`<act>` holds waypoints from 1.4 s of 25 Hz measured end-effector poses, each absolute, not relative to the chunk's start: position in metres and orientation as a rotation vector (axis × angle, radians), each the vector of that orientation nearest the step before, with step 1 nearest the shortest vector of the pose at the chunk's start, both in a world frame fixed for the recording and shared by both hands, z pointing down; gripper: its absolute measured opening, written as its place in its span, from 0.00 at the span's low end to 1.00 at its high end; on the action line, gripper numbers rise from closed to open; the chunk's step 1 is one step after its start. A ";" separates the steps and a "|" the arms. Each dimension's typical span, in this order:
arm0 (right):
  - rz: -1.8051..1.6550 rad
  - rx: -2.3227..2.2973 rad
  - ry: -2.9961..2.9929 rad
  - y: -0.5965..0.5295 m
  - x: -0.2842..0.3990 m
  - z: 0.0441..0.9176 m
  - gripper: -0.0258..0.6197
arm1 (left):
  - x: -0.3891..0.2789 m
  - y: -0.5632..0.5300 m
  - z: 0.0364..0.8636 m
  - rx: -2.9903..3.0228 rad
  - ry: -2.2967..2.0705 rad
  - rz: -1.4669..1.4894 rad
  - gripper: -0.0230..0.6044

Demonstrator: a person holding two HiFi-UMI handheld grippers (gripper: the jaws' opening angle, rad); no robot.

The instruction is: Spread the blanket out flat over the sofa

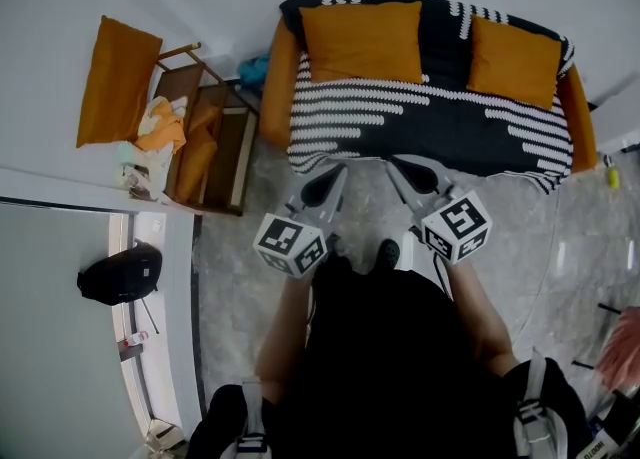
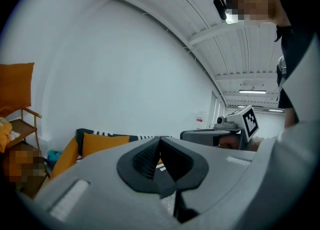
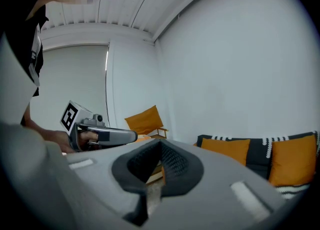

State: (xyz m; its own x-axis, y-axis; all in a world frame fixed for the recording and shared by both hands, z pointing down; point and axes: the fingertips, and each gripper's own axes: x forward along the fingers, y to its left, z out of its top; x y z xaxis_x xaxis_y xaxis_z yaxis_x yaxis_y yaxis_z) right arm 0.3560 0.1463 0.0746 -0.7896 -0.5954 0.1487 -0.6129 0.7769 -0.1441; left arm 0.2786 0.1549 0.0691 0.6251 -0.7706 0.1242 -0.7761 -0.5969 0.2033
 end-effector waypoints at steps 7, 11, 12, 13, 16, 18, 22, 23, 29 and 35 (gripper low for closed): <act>0.282 0.965 -2.869 0.146 0.355 0.078 0.04 | 0.278 0.154 0.070 2.611 -1.273 0.031 0.05; 0.279 0.962 -2.867 0.144 0.356 0.079 0.04 | 0.278 0.153 0.071 2.604 -1.276 0.034 0.05; 0.280 0.963 -2.866 0.144 0.356 0.079 0.04 | 0.278 0.152 0.072 2.603 -1.276 0.035 0.05; 0.279 0.964 -2.864 0.143 0.357 0.080 0.04 | 0.279 0.152 0.072 2.602 -1.276 0.036 0.05; 0.274 0.963 -2.861 0.143 0.357 0.082 0.04 | 0.278 0.152 0.073 2.601 -1.279 0.034 0.05; 0.273 0.962 -2.862 0.143 0.358 0.082 0.04 | 0.280 0.151 0.074 2.600 -1.280 0.035 0.05; 0.274 0.960 -2.865 0.139 0.359 0.081 0.04 | 0.282 0.148 0.074 2.599 -1.281 0.043 0.05; 0.272 0.959 -2.863 0.139 0.359 0.082 0.04 | 0.281 0.148 0.074 2.597 -1.282 0.045 0.05; 0.257 0.955 -2.858 0.138 0.361 0.083 0.04 | 0.283 0.146 0.075 2.594 -1.282 0.049 0.05; 0.248 0.960 -2.850 0.134 0.364 0.083 0.04 | 0.286 0.143 0.075 2.596 -1.279 0.048 0.05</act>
